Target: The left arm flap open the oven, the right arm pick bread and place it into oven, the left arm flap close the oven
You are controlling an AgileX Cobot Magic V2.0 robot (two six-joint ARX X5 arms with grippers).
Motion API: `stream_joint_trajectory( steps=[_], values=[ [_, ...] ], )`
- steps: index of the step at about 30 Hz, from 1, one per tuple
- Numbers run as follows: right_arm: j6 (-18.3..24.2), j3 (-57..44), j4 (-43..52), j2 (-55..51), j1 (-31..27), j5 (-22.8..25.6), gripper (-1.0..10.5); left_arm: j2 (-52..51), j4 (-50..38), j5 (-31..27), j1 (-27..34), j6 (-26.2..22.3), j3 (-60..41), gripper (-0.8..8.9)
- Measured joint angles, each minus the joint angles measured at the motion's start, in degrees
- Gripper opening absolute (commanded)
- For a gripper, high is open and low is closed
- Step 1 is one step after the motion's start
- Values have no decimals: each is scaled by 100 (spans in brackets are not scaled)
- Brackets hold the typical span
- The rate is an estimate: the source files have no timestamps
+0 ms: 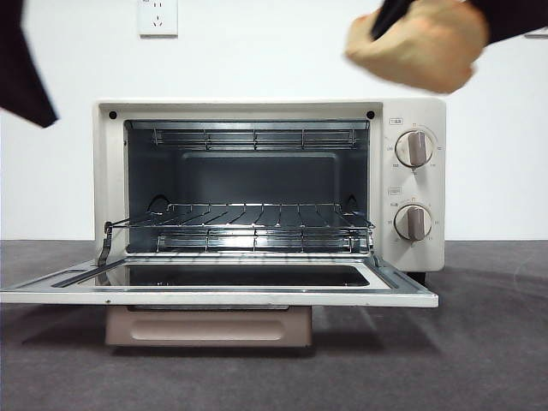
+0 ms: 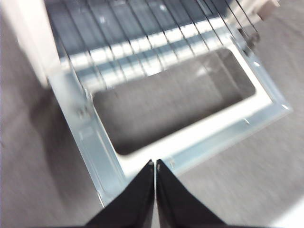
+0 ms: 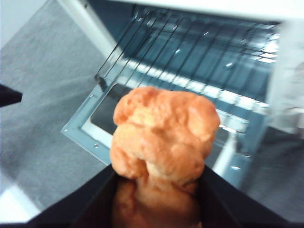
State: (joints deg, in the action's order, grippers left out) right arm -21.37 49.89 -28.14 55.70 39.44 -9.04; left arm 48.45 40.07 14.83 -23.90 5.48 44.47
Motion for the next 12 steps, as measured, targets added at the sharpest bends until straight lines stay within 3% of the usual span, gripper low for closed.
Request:
stream_joint_trajectory(
  steps=[4,7,12],
  values=[
    [-275,0,599,590,341,0,213,-544,42,476,129,0,-413,11],
    [-605,0,1357,1263,509,72,213,-855,245,498,129,0,-518,11],
    [-1237,0,2896,2430,544,859,213,-1071,254,501,129,0,-516,11]
  ],
)
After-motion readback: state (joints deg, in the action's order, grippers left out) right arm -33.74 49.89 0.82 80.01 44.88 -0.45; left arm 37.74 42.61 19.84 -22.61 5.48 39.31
